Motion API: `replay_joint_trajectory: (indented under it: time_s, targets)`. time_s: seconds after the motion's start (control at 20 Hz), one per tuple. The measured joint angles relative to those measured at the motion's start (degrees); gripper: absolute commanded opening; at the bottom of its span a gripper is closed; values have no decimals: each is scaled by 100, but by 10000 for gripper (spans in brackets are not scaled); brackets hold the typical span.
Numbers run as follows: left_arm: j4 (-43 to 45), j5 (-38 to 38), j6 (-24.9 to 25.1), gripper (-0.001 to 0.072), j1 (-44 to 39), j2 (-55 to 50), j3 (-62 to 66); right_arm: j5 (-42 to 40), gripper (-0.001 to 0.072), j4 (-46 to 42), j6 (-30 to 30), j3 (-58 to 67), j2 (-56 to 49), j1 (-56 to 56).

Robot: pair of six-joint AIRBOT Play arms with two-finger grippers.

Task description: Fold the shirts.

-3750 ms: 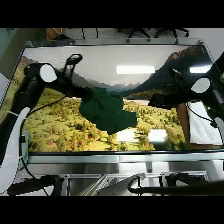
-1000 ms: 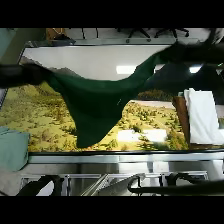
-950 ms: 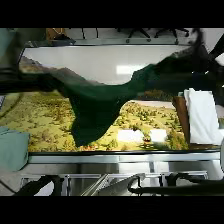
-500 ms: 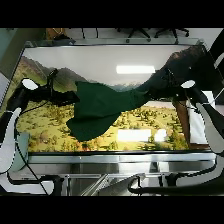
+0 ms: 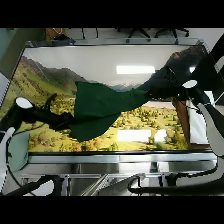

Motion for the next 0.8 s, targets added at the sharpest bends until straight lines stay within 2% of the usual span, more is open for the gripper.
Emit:
replay_joint_trajectory:
  time_s: [0.25,0.3,0.35,0.55,0.65,0.8]
  targets:
    - [-197,1534,-85,658,-363,498,-1561,46,16,0,-9,0,0,0]
    - [-293,1853,-96,467,-468,437,-1694,48,16,0,-9,0,0,0]
    - [-411,2096,-118,32,-573,321,-1746,48,15,0,-11,0,0,0]
    - [-511,2568,22,9,-846,-332,-1226,118,14,4,-11,0,39,-9]
    - [-535,2345,72,9,-876,-352,-531,310,14,155,-76,79,192,-85]
    - [-562,1657,17,9,-769,155,1069,629,15,955,-236,627,632,-442]
